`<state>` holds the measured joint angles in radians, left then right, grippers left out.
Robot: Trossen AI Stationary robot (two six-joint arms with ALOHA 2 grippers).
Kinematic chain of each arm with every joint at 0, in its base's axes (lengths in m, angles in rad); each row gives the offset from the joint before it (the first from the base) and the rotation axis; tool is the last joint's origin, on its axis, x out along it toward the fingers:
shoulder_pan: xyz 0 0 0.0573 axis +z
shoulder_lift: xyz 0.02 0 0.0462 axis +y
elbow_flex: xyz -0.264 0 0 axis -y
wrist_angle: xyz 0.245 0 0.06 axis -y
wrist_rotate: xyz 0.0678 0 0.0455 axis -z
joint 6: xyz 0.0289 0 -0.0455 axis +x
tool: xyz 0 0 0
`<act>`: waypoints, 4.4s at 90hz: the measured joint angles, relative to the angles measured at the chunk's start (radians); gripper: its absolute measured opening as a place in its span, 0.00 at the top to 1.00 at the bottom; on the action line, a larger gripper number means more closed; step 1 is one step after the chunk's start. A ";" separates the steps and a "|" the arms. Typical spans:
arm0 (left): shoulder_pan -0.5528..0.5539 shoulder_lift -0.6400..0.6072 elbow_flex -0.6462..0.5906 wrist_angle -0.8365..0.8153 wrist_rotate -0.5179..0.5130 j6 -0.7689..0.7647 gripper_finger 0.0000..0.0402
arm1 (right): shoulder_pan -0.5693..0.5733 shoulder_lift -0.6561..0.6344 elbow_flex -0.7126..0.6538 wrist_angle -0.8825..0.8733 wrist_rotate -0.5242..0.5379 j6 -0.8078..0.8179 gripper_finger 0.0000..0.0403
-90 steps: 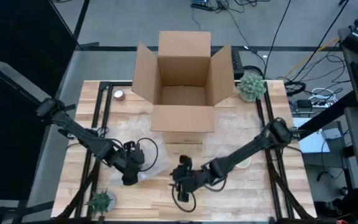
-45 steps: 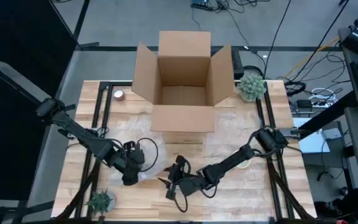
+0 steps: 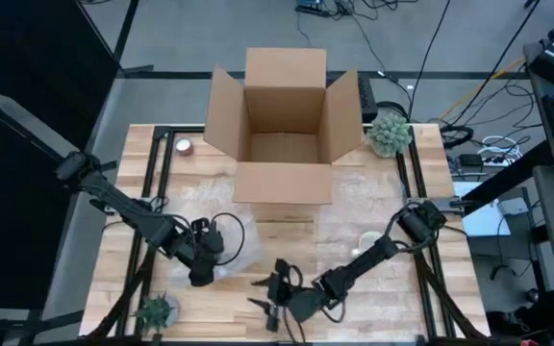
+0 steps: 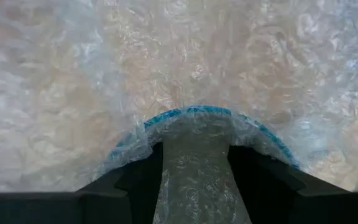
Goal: Wrap mug
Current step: Wrap the red cup with the left transparent bubble wrap
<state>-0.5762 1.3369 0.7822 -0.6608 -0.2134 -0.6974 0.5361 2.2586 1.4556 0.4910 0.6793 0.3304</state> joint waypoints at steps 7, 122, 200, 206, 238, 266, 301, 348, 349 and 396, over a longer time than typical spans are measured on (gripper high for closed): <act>0.000 0.000 0.000 0.004 -0.003 -0.001 0.55 | -0.025 0.034 0.074 -0.017 0.002 -0.034 0.57; 0.001 0.001 -0.002 0.091 -0.041 0.031 0.55 | -0.104 0.260 0.442 -0.367 0.061 -0.019 0.92; 0.000 0.053 0.001 0.467 -0.003 0.024 0.55 | 0.048 0.162 0.442 -0.915 0.113 0.297 0.91; 0.000 0.080 0.003 0.516 0.006 0.025 0.55 | 0.062 0.160 0.442 -0.936 0.109 0.320 0.91; -0.006 0.161 0.107 0.480 0.033 0.062 0.55 | 0.094 0.128 0.441 -1.021 0.073 0.400 0.90; 0.039 0.160 0.115 0.432 0.033 0.080 0.55 | 0.094 0.122 0.439 -1.025 0.057 0.435 0.79; 0.060 0.160 0.114 0.430 0.028 0.084 0.55 | 0.101 -0.015 0.439 -1.128 -0.171 0.431 0.57; 0.060 0.160 0.114 0.442 0.027 0.085 0.55 | -0.028 -0.149 0.432 -1.180 -0.179 0.146 0.72; 0.060 0.160 0.114 0.442 0.027 0.085 0.55 | -0.034 -0.144 0.432 -1.179 -0.194 0.137 0.73; 0.053 0.131 0.171 0.392 0.034 0.103 0.55 | -0.138 -0.035 0.432 -1.199 -0.417 0.071 1.00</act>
<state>-0.5237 1.4682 0.9536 -0.2690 -0.1791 -0.5948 0.3981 2.2238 1.8877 -0.7083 0.2626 0.4015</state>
